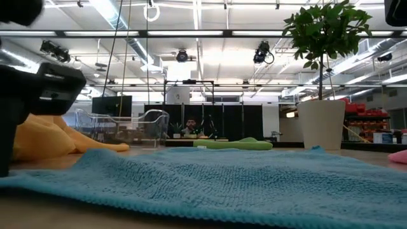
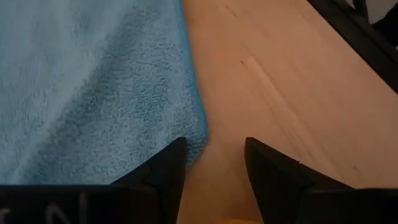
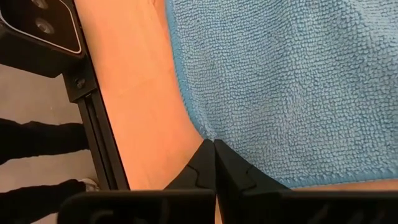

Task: Fold microfiber towels
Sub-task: Fold the blue towel

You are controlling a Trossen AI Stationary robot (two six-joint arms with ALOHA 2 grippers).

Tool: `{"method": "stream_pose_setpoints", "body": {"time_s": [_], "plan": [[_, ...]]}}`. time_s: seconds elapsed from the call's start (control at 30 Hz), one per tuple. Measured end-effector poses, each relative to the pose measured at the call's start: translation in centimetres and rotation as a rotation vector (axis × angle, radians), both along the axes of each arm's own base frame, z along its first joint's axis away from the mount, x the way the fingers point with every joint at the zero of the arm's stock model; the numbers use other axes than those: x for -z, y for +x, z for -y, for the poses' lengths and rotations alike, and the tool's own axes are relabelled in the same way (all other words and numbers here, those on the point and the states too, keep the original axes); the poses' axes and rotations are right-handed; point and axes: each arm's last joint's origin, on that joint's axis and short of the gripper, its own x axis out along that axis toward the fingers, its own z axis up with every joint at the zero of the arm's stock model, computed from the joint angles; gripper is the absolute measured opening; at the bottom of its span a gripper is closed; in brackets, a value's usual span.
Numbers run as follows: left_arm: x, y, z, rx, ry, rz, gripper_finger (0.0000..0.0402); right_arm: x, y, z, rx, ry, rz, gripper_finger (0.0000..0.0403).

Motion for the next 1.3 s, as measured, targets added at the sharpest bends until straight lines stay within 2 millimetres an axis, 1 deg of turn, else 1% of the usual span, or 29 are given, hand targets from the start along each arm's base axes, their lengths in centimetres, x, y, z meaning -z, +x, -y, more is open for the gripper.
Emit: {"method": "stream_pose_setpoints", "body": {"time_s": [0.1,0.17,0.27,0.47,0.5,0.57,0.63,0.67,0.77,0.8,0.93,1.07,1.13,1.2,1.23,1.3], "plan": [[0.1,0.6,-0.7,-0.071,-0.057,-0.042,0.0168,0.0,0.0,0.0,0.0,0.0,0.0,0.0001],[0.1,0.9,-1.2,-0.107,-0.09,-0.072,0.0155,0.0,0.0,0.0,0.001,0.0,0.0,0.0001],[0.1,1.3,-1.8,-0.135,-0.125,-0.112,0.0117,0.0,0.0,0.0,0.001,0.0,0.0,0.0001],[0.2,1.4,-2.1,-0.166,-0.145,-0.136,0.0019,0.0,0.0,0.0,0.005,0.003,0.001,0.0001],[0.2,1.4,-2.1,-0.182,-0.16,-0.142,0.0011,-0.2,0.0,0.1,0.012,0.008,0.001,0.0001],[-0.1,1.3,-2.1,-0.199,-0.21,-0.165,0.001,-0.7,-0.2,0.3,0.012,0.01,-0.007,0.0001],[-0.8,1.0,-2.0,-0.171,-0.273,-0.21,0.0008,-1.9,-0.7,0.2,0.01,0.022,0.003,0.0001],[-1.3,1.0,-1.9,-0.16,-0.31,-0.225,0.0006,-2.9,-1.0,0.2,0.014,0.037,0.018,0.0001],[-3.8,1.4,-1.3,-0.119,-0.467,-0.239,0.0006,-5.5,-1.9,0.1,0.007,0.08,0.038,0.0001],[-4.5,1.5,-1.1,-0.113,-0.512,-0.251,0.0006,-6.1,-2.2,0.2,0.004,0.087,0.041,0.0001],[-6.3,1.8,0.0,-0.146,-0.643,-0.316,0.0004,-8.6,-2.6,0.5,-0.006,0.159,0.068,0.0001],[-9.2,2.4,1.6,-0.133,-0.786,-0.341,0.0004,-10.4,-3.1,0.9,-0.003,0.216,0.088,0.0001],[-10.5,2.8,2.1,-0.123,-0.823,-0.324,0.0003,-11.6,-3.5,1.4,-0.003,0.198,0.123,0.0001],[-11.6,3.5,2.1,-0.167,-0.82,-0.284,0.0004,-12.2,-3.7,2.3,0.018,0.148,0.123,0.0001],[-11.9,3.8,1.7,-0.219,-0.793,-0.276,0.0004,-12.2,-3.6,3.0,0.029,0.116,0.101,0.0001],[-11.6,4.3,0.5,-0.321,-0.698,-0.29,0.0003,-12.0,-3.1,4.6,0.058,0.042,0.051,0.0001]]}}
